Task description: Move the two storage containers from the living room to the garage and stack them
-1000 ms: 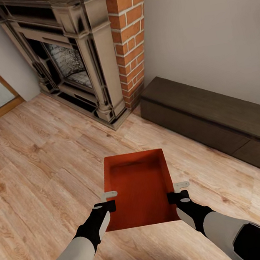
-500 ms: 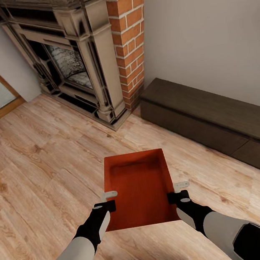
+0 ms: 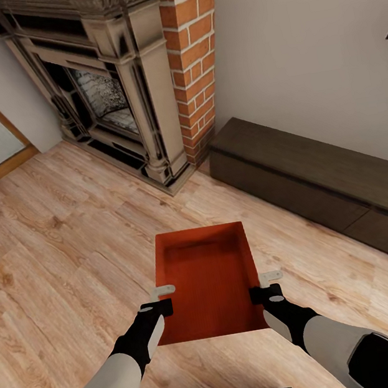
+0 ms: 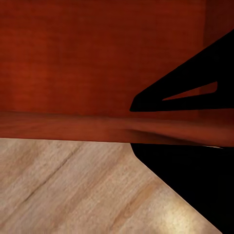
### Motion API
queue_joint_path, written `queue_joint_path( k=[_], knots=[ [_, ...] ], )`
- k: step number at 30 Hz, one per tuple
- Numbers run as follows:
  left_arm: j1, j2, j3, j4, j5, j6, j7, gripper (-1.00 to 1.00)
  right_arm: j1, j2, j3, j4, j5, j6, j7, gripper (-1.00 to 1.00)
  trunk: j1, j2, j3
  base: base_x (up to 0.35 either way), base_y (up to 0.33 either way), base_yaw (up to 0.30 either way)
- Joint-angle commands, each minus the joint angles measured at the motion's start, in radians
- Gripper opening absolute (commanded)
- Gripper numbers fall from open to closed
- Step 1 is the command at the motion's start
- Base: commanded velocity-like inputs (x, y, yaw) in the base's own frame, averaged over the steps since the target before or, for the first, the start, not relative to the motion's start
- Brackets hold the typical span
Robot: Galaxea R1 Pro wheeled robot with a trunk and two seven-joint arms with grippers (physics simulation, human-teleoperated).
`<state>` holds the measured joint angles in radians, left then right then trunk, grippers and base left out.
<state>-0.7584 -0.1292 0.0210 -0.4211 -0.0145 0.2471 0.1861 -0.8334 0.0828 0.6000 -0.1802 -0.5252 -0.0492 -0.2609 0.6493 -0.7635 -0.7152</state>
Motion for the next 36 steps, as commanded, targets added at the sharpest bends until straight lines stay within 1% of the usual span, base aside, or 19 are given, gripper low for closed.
queue_joint_path(
  k=[1,32,36],
  knots=[
    [0.001,0.0,0.002,0.001,-0.005,0.008,0.007,-1.0,-0.001,0.0,0.007,-0.01,0.001,-0.044,0.014,-1.0,-0.004,0.007,0.002,0.0,0.0,0.0],
    [0.001,0.0,0.002,0.001,-0.007,0.005,0.007,-1.0,-0.001,0.0,0.007,-0.01,0.001,-0.044,0.014,-1.0,-0.123,0.224,0.1,0.0,0.0,0.0],
    [0.001,0.0,0.002,-0.002,-0.008,0.005,0.007,-1.0,-0.001,0.0,0.007,-0.01,0.001,-0.043,0.014,-1.0,-0.123,0.224,0.1,0.0,0.0,0.0]
  ],
)
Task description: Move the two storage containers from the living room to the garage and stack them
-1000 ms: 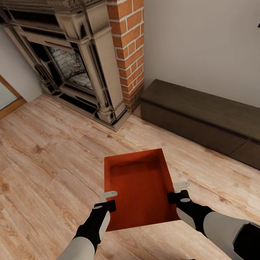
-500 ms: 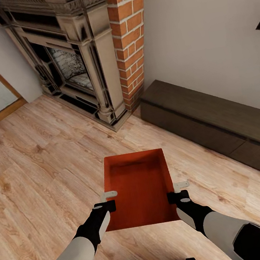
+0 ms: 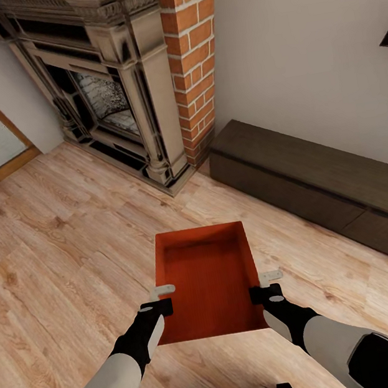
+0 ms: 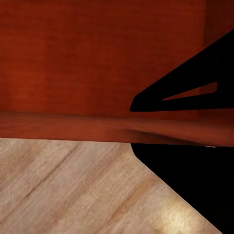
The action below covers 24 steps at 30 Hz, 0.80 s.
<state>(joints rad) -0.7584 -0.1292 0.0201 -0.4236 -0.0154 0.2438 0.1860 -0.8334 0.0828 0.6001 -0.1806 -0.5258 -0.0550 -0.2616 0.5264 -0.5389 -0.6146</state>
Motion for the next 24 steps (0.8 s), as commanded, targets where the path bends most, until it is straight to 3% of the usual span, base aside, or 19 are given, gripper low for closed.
queue_joint_path(
  k=[1,24],
  knots=[
    [0.001,0.0,0.003,0.0,-0.007,0.008,0.007,-1.0,-0.001,0.0,0.007,-0.01,0.001,-0.037,0.015,-1.0,0.0,-0.001,-0.001,0.0,0.0,0.0],
    [0.001,0.0,0.001,-0.006,-0.008,0.008,0.007,-1.0,-0.001,0.0,0.007,-0.01,0.001,-0.037,0.015,-1.0,0.0,-0.001,-0.001,0.0,0.0,0.0]
  ],
)
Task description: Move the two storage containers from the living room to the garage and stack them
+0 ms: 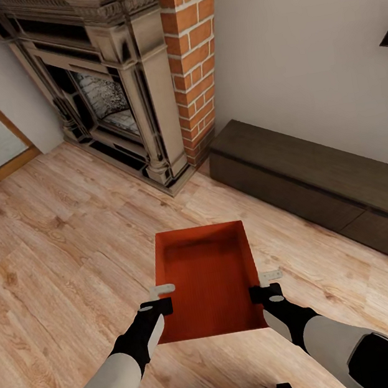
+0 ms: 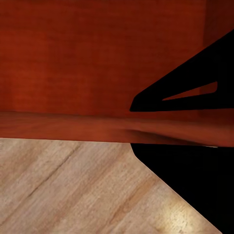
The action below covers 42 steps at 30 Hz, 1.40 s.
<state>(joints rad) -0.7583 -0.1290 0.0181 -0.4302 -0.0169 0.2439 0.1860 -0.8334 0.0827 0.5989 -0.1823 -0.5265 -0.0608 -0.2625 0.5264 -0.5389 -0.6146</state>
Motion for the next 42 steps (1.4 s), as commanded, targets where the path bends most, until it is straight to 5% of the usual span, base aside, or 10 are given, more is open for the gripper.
queue_joint_path(
  k=[1,28,42],
  knots=[
    [0.0,0.0,0.003,0.001,-0.006,0.008,0.007,-1.0,-0.001,0.0,0.009,-0.008,0.002,-0.031,0.015,-1.0,0.0,-0.001,-0.001,0.0,0.0,0.0],
    [0.0,0.002,0.003,-0.001,-0.006,0.008,0.007,-1.0,-0.001,0.006,0.004,-0.008,-0.006,-0.031,0.001,-1.0,0.0,-0.001,-0.001,0.0,0.0,-0.001],
    [0.0,0.002,0.003,-0.001,-0.006,0.008,0.007,-1.0,-0.001,0.005,0.004,-0.009,-0.006,-0.031,0.0,-1.0,0.0,-0.001,0.018,0.0,0.0,-0.019]
  ],
)
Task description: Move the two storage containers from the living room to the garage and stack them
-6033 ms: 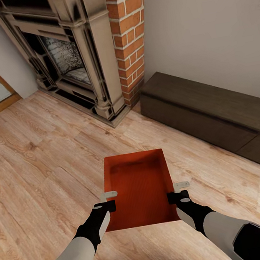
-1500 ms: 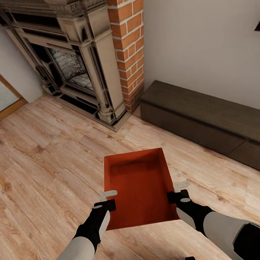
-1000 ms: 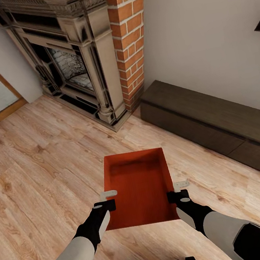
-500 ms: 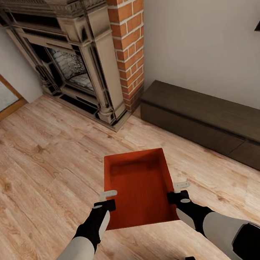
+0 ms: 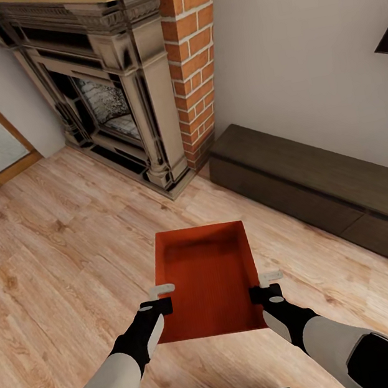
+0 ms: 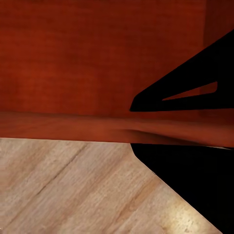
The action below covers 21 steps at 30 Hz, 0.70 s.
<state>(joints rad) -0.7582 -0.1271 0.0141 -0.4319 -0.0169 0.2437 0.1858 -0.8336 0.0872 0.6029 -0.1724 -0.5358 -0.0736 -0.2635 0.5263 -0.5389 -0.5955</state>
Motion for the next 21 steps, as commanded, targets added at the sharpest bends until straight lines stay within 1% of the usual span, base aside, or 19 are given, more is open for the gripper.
queue_joint_path(
  k=[1,9,15,21],
  knots=[
    [0.0,0.0,0.007,0.001,-0.006,0.008,0.007,-1.0,-0.001,0.0,0.0,-0.019,0.004,-0.018,0.001,-1.0,0.0,-0.001,0.001,0.0,0.0,0.0],
    [0.0,0.0,0.007,0.001,-0.006,0.008,0.007,-1.0,-0.001,-0.001,0.001,-0.019,0.004,-0.018,0.001,-1.0,0.0,-0.001,0.013,0.0,0.0,0.0],
    [0.0,0.0,0.007,0.001,-0.006,0.008,0.007,-1.0,-0.001,-0.001,0.001,-0.019,0.004,-0.018,0.001,-1.0,0.0,-0.001,0.016,0.0,0.0,0.0],
    [0.0,0.0,0.007,0.001,-0.006,0.008,0.007,-1.0,-0.002,-0.001,0.0,-0.019,0.005,-0.018,0.001,-1.0,0.0,-0.001,0.024,0.0,0.0,0.0]
  ],
)
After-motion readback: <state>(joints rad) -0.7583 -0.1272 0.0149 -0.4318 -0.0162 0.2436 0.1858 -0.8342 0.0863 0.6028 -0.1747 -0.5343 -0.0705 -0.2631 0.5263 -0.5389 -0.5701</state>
